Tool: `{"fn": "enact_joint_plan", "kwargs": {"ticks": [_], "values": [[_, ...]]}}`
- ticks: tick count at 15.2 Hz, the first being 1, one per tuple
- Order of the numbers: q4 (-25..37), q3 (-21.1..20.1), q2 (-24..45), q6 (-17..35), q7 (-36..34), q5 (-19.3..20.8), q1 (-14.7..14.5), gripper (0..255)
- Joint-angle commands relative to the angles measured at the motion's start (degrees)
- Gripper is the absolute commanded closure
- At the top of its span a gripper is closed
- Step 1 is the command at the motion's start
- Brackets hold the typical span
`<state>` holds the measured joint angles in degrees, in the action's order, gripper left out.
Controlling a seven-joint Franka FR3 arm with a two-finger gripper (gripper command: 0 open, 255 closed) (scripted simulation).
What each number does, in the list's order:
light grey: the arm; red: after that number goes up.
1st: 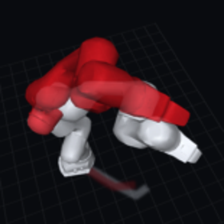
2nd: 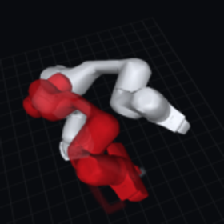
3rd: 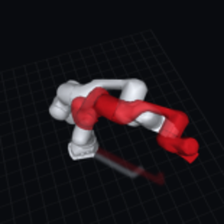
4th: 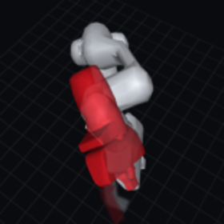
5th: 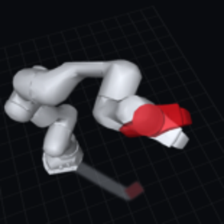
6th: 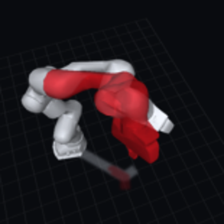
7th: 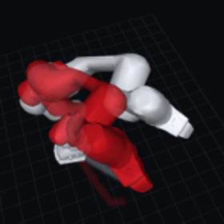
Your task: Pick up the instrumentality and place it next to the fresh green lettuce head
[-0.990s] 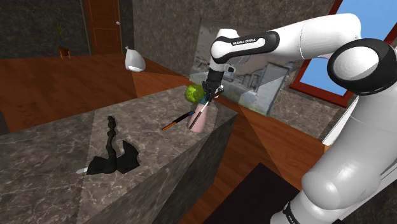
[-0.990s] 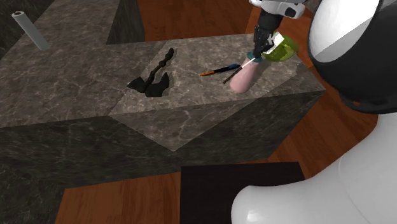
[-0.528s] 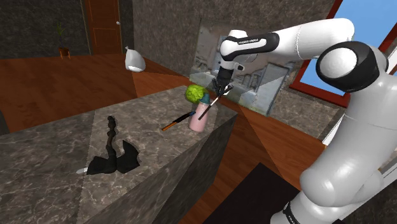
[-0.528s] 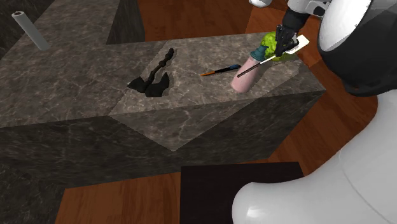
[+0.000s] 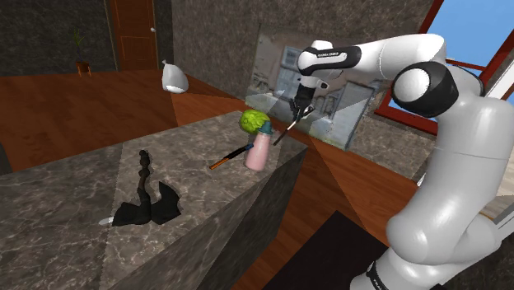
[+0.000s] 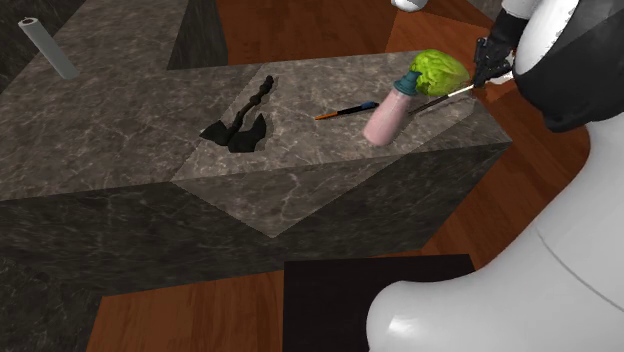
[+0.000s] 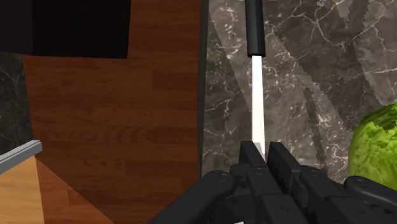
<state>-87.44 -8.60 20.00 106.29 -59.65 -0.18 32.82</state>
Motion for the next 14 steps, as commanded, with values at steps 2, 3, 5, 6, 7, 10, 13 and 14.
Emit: {"fn": "enact_joint_plan", "kwargs": {"ticks": [2,3,5,6,7,10,13,14], "values": [[5.8,1.1,4.0,-1.9,3.0,0.2,1.8,255],[8.0,1.4,5.5,-2.7,4.0,0.3,2.4,255],[13.1,2.0,8.7,-4.6,5.8,0.4,3.5,255],[15.0,2.2,9.9,-5.4,6.4,0.4,3.9,255],[14.3,2.2,9.9,-4.6,6.4,0.4,3.9,255],[12.2,2.2,10.1,-2.4,6.5,0.4,4.0,255],[10.3,2.2,10.3,-0.2,6.5,0.4,4.0,255],[9.7,2.2,10.5,0.5,6.6,0.4,4.0,255]]}}
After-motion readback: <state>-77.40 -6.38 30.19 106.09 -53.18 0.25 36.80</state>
